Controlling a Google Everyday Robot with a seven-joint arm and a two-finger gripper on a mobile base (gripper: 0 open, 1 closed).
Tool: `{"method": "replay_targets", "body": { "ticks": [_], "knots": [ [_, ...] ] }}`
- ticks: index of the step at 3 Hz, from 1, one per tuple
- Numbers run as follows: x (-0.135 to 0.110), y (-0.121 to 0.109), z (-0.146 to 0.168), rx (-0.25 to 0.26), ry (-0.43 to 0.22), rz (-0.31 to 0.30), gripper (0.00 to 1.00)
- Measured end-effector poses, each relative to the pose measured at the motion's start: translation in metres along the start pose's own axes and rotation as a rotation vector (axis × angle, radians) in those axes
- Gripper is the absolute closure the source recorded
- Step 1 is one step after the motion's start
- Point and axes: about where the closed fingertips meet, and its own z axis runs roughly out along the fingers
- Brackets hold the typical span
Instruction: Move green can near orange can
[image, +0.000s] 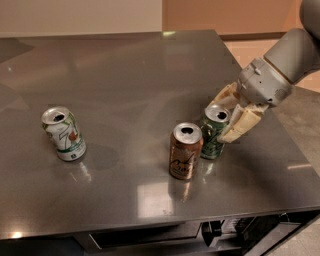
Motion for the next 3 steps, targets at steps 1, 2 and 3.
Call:
{"method": "replay_targets", "body": {
  "ticks": [1, 2, 3],
  "knots": [
    [-0.0011, -0.0052, 0.0013, 0.017, -0.002, -0.001, 0.15],
    [-0.0021, -0.0096, 0.0025, 0.03, -0.004, -0.003, 0.0],
    [-0.0021, -0.0096, 0.0025, 0.03, -0.004, -0.003, 0.0]
  ]
}}
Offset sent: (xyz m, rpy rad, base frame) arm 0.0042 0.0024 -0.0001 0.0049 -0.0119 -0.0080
